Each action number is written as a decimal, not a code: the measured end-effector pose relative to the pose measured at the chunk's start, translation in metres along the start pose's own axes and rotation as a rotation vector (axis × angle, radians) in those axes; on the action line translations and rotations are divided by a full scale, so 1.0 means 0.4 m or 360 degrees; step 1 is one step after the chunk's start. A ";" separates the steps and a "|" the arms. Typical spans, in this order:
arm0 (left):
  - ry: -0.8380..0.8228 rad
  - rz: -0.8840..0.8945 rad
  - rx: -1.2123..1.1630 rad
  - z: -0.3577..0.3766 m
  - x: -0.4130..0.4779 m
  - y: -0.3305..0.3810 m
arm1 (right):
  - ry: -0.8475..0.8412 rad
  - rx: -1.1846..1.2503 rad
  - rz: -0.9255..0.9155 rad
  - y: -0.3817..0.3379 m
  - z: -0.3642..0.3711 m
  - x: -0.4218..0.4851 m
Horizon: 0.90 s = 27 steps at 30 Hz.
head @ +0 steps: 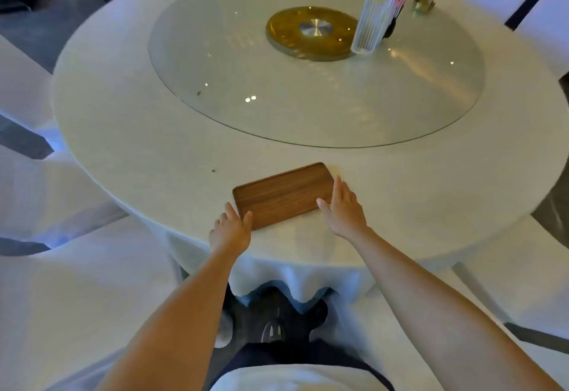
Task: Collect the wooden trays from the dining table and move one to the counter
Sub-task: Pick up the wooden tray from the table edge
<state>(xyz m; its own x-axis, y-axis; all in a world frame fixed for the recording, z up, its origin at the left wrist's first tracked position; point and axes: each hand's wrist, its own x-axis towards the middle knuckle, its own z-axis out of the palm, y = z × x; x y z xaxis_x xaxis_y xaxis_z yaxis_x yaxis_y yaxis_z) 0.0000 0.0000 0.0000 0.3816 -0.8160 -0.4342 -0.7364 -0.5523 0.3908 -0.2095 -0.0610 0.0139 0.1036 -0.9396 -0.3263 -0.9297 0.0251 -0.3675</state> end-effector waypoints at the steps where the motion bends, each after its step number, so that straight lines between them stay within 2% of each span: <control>1: -0.0020 -0.0028 -0.0031 -0.001 0.011 0.006 | -0.0017 -0.0007 0.0030 0.000 -0.002 0.015; 6: -0.0049 -0.0131 -0.0243 0.023 0.067 0.026 | -0.0203 -0.0058 0.0077 0.021 -0.004 0.092; 13: -0.0034 -0.0360 -0.0423 0.032 0.098 0.050 | -0.0318 0.0011 0.0122 0.040 -0.002 0.172; 21: -0.0029 -0.0562 -0.0542 0.045 0.134 0.058 | -0.0335 0.0062 0.0225 0.050 -0.016 0.235; 27: 0.0088 -0.0601 -0.0623 0.046 0.122 0.034 | -0.0299 0.0076 0.0136 0.038 -0.024 0.243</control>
<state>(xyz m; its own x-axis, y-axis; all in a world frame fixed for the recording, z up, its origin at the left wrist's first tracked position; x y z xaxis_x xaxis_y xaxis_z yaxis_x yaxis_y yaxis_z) -0.0018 -0.0442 -0.0308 0.6158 -0.5503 -0.5638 -0.2833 -0.8224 0.4933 -0.2169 -0.1551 -0.0152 0.0934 -0.8534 -0.5127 -0.9206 0.1220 -0.3708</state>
